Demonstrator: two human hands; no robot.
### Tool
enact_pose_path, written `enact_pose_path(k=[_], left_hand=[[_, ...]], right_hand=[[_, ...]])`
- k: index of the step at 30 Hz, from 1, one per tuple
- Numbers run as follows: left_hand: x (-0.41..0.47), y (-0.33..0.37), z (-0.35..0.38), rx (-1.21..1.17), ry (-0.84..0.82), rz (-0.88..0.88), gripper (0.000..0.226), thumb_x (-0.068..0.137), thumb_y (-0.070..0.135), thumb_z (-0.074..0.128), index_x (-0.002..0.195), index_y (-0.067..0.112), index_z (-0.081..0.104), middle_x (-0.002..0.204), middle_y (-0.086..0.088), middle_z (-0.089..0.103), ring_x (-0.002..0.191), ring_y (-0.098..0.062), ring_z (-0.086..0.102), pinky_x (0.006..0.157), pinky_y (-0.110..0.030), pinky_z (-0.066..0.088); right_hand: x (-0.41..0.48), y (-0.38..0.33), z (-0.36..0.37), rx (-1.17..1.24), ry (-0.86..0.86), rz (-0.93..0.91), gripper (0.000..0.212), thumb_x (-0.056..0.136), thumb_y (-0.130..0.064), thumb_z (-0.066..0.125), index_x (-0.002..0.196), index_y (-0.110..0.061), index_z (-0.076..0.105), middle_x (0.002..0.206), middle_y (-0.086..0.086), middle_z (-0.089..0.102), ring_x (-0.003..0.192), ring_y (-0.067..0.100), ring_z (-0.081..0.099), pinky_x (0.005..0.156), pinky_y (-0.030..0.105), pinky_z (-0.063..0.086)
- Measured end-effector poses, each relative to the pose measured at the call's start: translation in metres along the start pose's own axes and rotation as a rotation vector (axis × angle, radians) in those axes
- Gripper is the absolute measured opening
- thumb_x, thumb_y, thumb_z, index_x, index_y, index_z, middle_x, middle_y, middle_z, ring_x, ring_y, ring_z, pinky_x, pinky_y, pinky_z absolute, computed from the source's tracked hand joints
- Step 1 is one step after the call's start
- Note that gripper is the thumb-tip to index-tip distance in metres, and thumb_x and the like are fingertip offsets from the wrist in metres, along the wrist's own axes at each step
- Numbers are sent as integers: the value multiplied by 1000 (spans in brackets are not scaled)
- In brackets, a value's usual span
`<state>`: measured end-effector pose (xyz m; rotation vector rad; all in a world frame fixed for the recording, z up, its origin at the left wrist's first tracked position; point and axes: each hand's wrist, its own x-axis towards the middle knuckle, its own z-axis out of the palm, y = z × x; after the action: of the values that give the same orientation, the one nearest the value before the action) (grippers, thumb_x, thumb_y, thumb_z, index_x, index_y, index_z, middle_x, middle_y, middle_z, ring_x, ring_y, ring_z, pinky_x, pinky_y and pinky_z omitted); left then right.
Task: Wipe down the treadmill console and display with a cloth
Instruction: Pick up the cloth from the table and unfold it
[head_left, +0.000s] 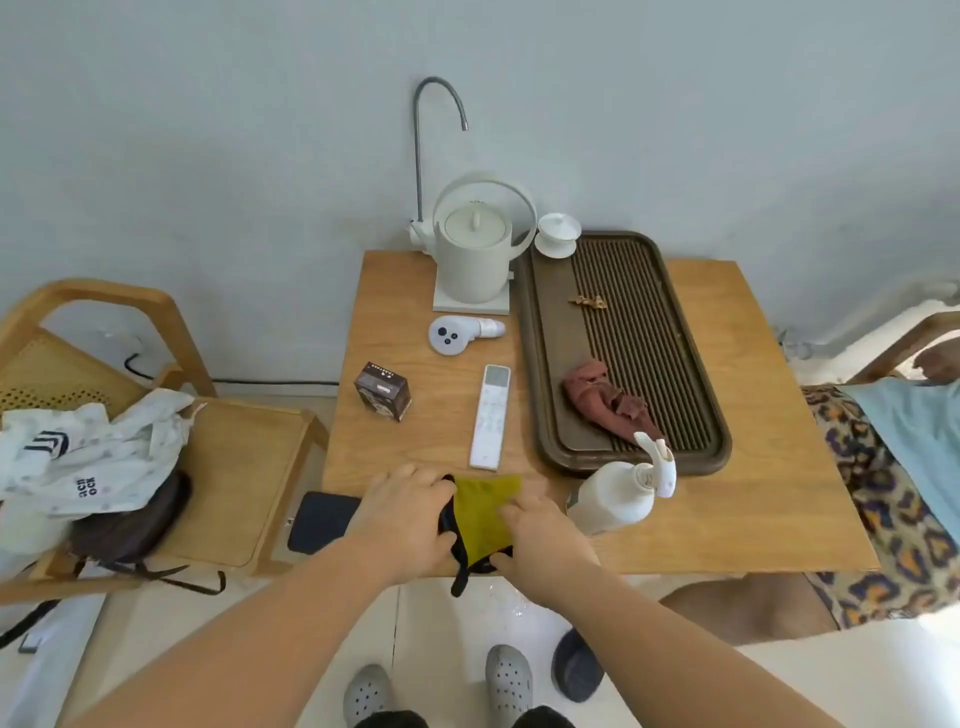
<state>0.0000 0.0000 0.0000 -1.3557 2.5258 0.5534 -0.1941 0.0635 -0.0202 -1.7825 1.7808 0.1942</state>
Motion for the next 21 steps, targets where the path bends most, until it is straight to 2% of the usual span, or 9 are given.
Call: enact_pose_path(k=[4,7,9,11,12,13,16,18,21], left_hand=[[-2,9,40,95,-187,102,59,94,48,49,148,25,42,166,3,25,152,-23,19,119,-51,19],[-3,18,58,128,-274,72,64,96,47,50,153,24,35,169,0,16,156,-26,9,122,-61,7],[-4,23,68,139,-233,50,63,95,47,51,152,25,36,169,0,16,155,-27,10,122,-62,7],[-5,29,76,109,-194,28,60,94,49,52,148,27,42,167,0,21,154,-27,16,121,-62,10],[-5,31,78,85,-176,19,57,93,49,53,145,27,46,165,0,26,153,-27,19,121,-61,12],[-6,33,80,55,-150,9,55,92,50,54,142,28,50,162,0,33,151,-27,24,121,-58,16],[-8,40,79,-79,-12,-39,41,90,50,57,125,31,61,133,9,59,131,-21,47,107,-43,34],[-12,46,74,-226,130,-91,28,91,44,62,114,31,67,111,12,66,110,-18,56,92,-36,42],[-25,52,69,-415,307,-167,14,89,28,68,101,26,74,92,10,70,91,-18,59,80,-40,47]], right_hand=[[1,20,27,-122,-86,-31,46,98,-31,61,142,-19,51,155,-2,40,140,28,38,109,38,41],[1,33,45,-168,-1,-66,46,100,-24,59,146,-21,50,158,-3,41,140,26,40,111,40,39],[3,36,50,-194,29,-88,33,97,-18,63,130,-22,64,139,-2,58,126,27,53,101,40,45],[5,39,53,-209,78,-77,18,79,-14,80,93,-25,76,100,-5,71,94,22,65,76,31,51],[6,40,52,-193,103,-82,20,67,-13,87,75,-25,73,80,-7,68,77,19,64,63,26,46],[8,40,52,-179,144,-98,24,64,-11,89,67,-24,69,70,-6,64,69,19,61,57,24,41],[5,35,44,-14,157,-155,7,94,-13,63,89,-14,67,87,4,65,86,28,61,71,35,51],[-1,33,38,70,201,-201,13,100,-18,55,100,-14,67,96,3,65,93,26,58,78,40,52],[-13,27,28,148,229,-267,18,100,-27,53,107,-19,68,100,0,66,91,23,58,75,39,52]])
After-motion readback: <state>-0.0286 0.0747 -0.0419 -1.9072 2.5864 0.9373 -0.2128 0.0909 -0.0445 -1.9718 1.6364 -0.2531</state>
